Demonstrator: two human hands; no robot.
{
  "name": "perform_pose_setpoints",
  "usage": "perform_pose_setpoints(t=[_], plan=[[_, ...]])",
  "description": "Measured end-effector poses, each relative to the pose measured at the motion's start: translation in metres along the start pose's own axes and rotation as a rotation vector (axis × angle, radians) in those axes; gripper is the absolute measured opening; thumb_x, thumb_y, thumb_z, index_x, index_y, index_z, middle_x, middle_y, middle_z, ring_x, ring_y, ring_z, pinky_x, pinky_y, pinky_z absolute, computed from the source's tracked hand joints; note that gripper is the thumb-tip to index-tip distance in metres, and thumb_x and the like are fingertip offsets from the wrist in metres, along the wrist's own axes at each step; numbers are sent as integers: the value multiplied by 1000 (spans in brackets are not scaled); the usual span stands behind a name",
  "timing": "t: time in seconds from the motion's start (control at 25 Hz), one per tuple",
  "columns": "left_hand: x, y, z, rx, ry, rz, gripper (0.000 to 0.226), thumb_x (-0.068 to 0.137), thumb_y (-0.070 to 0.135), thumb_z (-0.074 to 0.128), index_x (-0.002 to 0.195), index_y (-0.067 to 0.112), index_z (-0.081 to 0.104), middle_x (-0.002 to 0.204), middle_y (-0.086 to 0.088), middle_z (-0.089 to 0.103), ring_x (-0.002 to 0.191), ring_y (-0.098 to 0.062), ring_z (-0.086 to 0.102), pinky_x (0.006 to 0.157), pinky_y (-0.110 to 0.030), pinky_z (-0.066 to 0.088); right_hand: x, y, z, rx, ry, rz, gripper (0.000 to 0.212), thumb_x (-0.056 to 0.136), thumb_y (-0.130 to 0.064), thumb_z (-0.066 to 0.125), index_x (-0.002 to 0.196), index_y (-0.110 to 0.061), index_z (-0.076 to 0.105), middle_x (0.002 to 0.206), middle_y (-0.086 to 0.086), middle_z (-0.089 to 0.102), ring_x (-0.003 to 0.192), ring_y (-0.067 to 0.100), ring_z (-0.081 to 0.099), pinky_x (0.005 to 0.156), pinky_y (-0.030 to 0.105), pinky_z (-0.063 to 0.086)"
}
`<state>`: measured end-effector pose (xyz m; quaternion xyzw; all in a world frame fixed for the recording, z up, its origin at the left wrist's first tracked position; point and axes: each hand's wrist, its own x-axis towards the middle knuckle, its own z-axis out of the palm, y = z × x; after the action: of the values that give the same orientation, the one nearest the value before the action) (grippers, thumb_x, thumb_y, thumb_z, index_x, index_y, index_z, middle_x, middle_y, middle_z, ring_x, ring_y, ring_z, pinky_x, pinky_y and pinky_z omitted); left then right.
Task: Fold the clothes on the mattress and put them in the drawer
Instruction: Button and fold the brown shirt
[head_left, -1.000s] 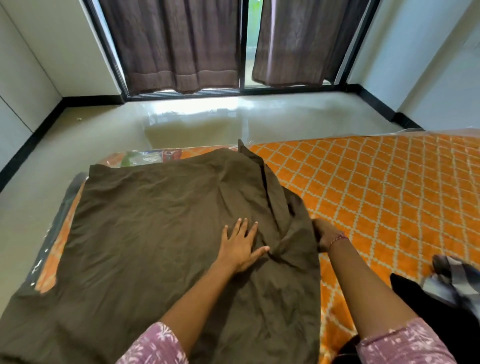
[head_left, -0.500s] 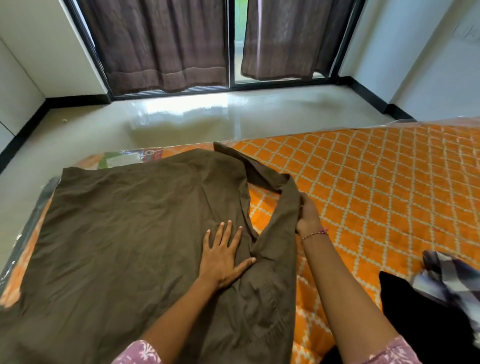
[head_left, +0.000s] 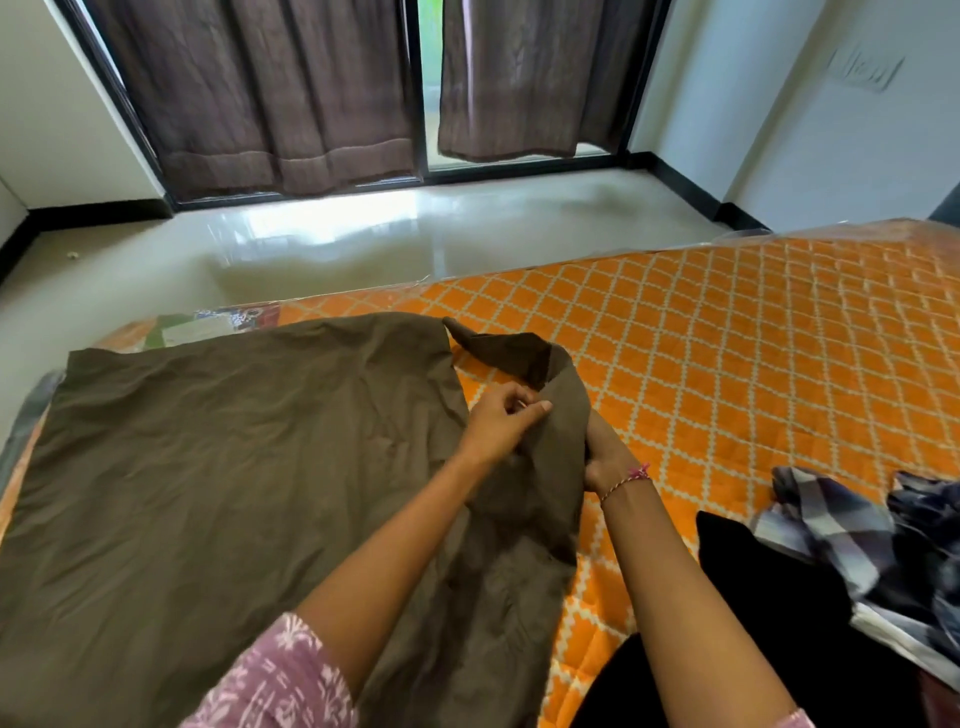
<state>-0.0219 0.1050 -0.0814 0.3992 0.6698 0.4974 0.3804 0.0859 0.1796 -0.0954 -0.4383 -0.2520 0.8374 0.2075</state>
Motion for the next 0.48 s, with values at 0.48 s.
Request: perform_pose_setpoints(t=[0.48], plan=[[9,32,-19,-677,23,-316,11,97,9,50,90,14,57,90,-4,61,77,-15,59,62,-23,53,-45,98,-6,63,143,-2,35,101,-4,34,121,21,49,131,27,52,113,25,57,54,12,46]])
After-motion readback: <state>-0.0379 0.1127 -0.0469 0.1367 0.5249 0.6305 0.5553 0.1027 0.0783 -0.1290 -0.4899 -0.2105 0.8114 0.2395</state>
